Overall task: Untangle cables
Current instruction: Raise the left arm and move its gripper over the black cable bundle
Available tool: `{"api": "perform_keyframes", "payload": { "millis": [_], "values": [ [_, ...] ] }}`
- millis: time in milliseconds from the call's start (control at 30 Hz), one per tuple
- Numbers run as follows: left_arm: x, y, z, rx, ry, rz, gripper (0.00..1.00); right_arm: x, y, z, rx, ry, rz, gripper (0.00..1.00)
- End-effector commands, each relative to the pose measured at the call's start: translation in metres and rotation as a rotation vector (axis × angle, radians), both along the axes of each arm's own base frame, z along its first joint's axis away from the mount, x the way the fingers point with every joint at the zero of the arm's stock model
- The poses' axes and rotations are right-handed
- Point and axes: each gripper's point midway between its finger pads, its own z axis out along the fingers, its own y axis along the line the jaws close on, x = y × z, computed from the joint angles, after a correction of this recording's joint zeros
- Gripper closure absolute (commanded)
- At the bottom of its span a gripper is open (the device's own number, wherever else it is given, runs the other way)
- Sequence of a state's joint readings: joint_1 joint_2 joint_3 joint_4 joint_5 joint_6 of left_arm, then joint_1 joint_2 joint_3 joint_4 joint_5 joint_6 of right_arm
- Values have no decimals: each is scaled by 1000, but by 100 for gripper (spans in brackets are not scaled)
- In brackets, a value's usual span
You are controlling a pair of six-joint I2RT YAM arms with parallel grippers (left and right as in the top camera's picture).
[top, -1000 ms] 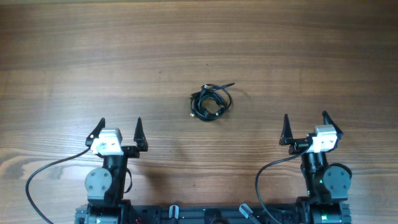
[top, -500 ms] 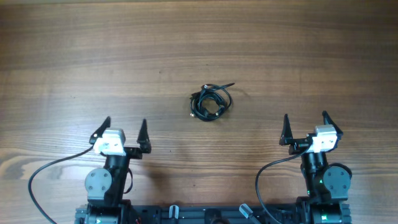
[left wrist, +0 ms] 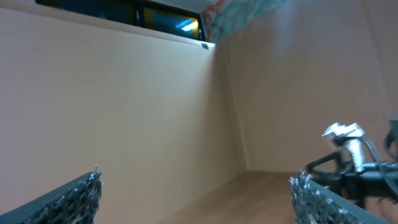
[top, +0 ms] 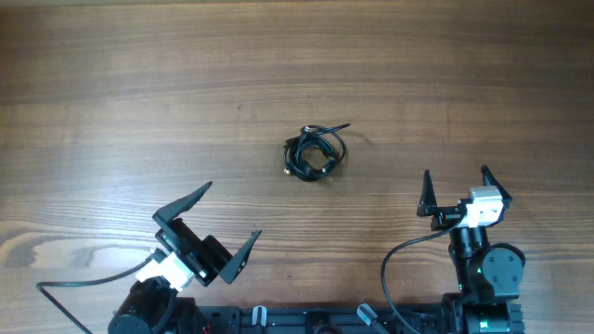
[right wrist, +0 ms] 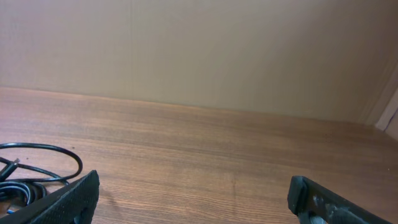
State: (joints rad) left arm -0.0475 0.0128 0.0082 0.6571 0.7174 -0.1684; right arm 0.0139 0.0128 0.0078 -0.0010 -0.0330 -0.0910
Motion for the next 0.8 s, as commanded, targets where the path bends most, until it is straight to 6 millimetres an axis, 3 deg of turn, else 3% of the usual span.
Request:
{"api": "perform_keyframes", "payload": {
  "millis": [0, 100, 233, 333, 533, 633, 700, 767],
  "values": [
    [-12, -3, 16, -68, 56, -92, 0, 0, 0, 1, 13, -7, 5, 0],
    [-20, -2, 33, -69, 22, -91, 0, 0, 0, 1, 13, -7, 4, 0],
    [-9, -2, 40, -71, 192, -82, 0, 0, 0, 1, 13, -8, 4, 0],
    [7, -3, 50, -71, 366, -74, 0, 0, 0, 1, 13, -7, 5, 0],
    [59, -8, 60, -55, 766, -78, 0, 0, 0, 1, 13, -8, 5, 0],
    [80, -11, 63, -56, 799, -96, 0, 0, 0, 1, 13, -7, 4, 0],
    [76, -23, 63, -26, 806, -205, 0, 0, 0, 1, 13, -8, 5, 0],
    [82, -23, 68, -24, 783, -205, 0, 0, 0, 1, 13, -8, 4, 0]
  ]
}}
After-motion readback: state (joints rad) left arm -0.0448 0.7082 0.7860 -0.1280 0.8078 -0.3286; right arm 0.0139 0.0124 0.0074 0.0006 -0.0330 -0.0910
